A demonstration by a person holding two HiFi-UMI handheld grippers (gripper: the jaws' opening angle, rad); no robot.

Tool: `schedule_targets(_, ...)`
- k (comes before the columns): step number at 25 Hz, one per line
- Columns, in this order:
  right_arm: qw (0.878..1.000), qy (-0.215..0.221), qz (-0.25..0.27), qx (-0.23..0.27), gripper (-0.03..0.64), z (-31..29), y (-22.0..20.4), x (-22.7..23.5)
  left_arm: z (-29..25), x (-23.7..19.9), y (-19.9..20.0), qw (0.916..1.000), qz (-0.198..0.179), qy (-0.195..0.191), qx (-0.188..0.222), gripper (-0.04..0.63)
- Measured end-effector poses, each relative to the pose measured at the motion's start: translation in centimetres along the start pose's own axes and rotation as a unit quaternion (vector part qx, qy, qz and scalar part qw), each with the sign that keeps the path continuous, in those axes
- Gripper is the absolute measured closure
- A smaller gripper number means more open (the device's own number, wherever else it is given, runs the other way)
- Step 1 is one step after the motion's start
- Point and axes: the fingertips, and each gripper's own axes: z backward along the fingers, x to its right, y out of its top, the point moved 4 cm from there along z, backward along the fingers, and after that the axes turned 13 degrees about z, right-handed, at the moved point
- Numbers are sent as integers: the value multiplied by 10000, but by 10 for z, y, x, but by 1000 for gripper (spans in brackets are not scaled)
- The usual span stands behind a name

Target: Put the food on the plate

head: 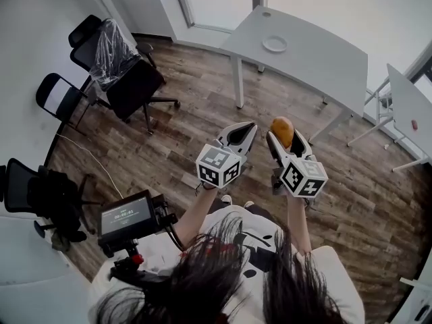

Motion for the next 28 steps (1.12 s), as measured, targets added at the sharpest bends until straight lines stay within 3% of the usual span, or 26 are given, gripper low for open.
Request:
schedule_targets(15,9992,324,-102,-213,264,-17,-16,9,-9,-6,-22,9994,88,279,-177,589)
schedule_targets(28,9993,44,-158,-340,264,-111,-1,34,-72,-86,15,9995,138,-32,-290,589)
